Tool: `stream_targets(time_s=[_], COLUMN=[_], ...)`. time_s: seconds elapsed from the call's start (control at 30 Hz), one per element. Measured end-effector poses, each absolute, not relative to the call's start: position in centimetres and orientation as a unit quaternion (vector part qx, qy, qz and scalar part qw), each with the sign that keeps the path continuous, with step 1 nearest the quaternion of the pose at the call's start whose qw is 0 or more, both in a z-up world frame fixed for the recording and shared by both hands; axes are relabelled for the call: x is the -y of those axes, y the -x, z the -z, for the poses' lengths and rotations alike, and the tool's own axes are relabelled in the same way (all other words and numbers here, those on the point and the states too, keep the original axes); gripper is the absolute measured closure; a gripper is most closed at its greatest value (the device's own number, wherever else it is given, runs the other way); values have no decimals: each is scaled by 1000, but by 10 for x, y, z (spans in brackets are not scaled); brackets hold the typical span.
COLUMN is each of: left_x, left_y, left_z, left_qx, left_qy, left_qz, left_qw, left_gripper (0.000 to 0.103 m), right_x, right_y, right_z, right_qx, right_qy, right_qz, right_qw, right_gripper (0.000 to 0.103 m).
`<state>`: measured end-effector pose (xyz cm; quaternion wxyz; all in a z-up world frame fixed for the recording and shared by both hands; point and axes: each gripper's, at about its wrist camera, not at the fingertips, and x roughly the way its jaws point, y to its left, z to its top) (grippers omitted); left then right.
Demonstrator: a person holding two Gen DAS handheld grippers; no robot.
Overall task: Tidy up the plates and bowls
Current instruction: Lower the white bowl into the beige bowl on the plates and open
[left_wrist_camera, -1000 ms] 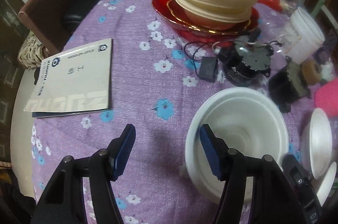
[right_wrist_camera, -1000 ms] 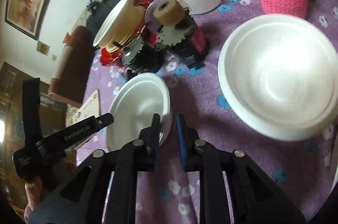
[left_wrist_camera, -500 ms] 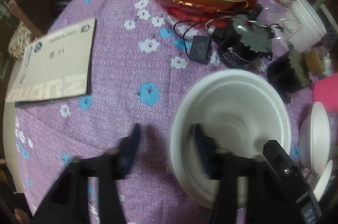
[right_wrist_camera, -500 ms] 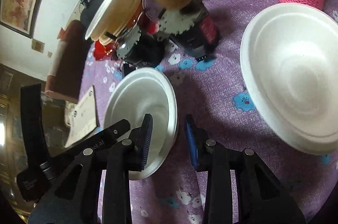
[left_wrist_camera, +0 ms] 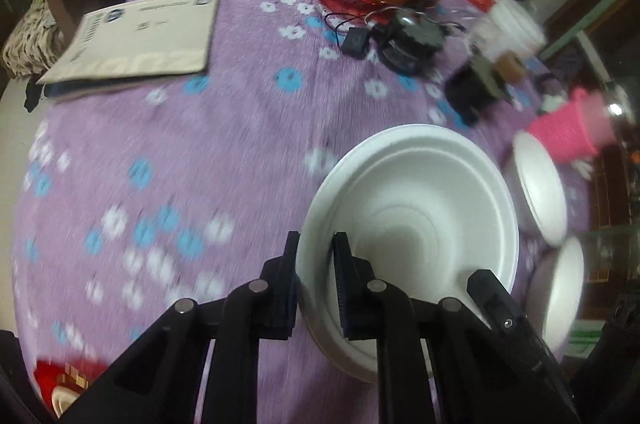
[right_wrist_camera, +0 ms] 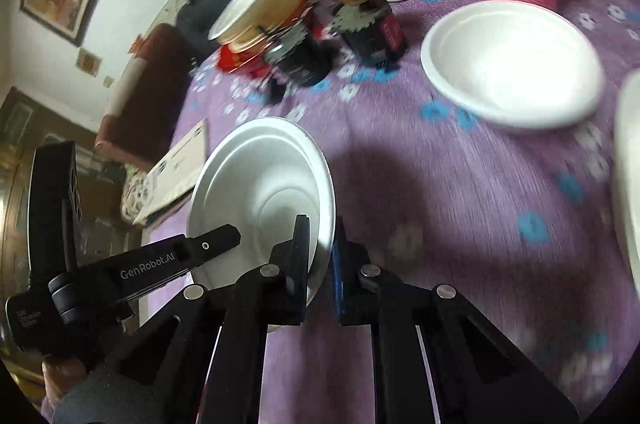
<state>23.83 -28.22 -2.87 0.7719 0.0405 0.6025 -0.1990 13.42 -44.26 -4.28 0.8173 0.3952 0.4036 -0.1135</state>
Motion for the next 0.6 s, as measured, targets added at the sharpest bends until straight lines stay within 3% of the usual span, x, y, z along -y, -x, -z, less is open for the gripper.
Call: stream_targets(time_s=[0.3, 0.6], left_x=[177, 66], left_y=[-148, -119], left_z=[-2, -5], left_qx=[-570, -548], left_qy=[-13, 7], left_qz=[166, 96], left_qw=[805, 831], left_gripper=[89, 88], right_x=[344, 229], right_y=[-52, -45], right_z=[13, 13], right_qx=[-407, -422], right_qy=[-351, -293], right_qz=[33, -41], right_qw=[843, 857], right_gripper=[93, 93])
